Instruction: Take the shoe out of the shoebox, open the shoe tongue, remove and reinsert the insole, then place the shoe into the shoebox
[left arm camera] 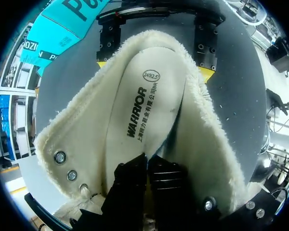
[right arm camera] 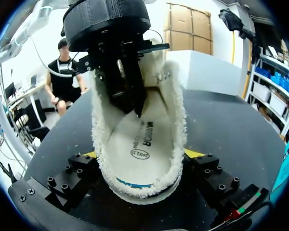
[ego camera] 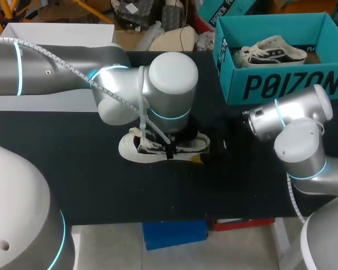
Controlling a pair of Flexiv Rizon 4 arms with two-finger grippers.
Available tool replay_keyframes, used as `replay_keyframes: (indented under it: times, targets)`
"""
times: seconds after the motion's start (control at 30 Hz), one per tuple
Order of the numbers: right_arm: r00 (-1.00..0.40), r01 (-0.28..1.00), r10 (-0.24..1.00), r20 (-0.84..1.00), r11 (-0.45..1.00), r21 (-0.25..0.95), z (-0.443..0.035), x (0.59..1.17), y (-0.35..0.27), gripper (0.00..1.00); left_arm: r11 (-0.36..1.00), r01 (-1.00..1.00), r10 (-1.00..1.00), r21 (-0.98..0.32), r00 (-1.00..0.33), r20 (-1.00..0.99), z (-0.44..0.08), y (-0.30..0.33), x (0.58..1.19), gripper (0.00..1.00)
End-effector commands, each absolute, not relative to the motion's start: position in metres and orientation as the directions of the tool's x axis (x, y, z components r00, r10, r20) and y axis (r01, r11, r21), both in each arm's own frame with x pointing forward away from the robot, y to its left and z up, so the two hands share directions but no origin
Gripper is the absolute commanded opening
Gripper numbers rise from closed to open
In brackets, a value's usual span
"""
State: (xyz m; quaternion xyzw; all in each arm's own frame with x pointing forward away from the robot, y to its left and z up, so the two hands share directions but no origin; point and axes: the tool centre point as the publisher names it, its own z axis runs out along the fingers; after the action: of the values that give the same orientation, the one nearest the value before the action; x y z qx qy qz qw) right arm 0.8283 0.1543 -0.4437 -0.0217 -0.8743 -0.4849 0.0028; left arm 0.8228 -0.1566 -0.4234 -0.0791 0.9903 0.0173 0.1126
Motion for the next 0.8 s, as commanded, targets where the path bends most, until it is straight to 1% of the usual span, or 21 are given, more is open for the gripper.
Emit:
replay_keyframes:
  times: [0.03, 0.43, 0.8]
  targets:
    - [-0.999, 0.042, 0.036, 0.027, 0.531, 0.846, -0.447, 0.828, 0.152, 0.00, 0.986, -0.165, -0.168, -0.031, -0.962, -0.213, -0.433, -0.140, 0.835, 0.00]
    - [-0.999, 0.042, 0.036, 0.027, 0.531, 0.846, -0.447, 0.828, 0.152, 0.00, 0.972, -0.200, -0.218, -0.126, -0.964, -0.151, -0.402, -0.139, 0.829, 0.00]
    - [-0.999, 0.042, 0.036, 0.027, 0.531, 0.846, -0.447, 0.828, 0.152, 0.00, 0.966, -0.172, -0.201, -0.193, -0.970, -0.140, -0.380, -0.142, 0.825, 0.00]
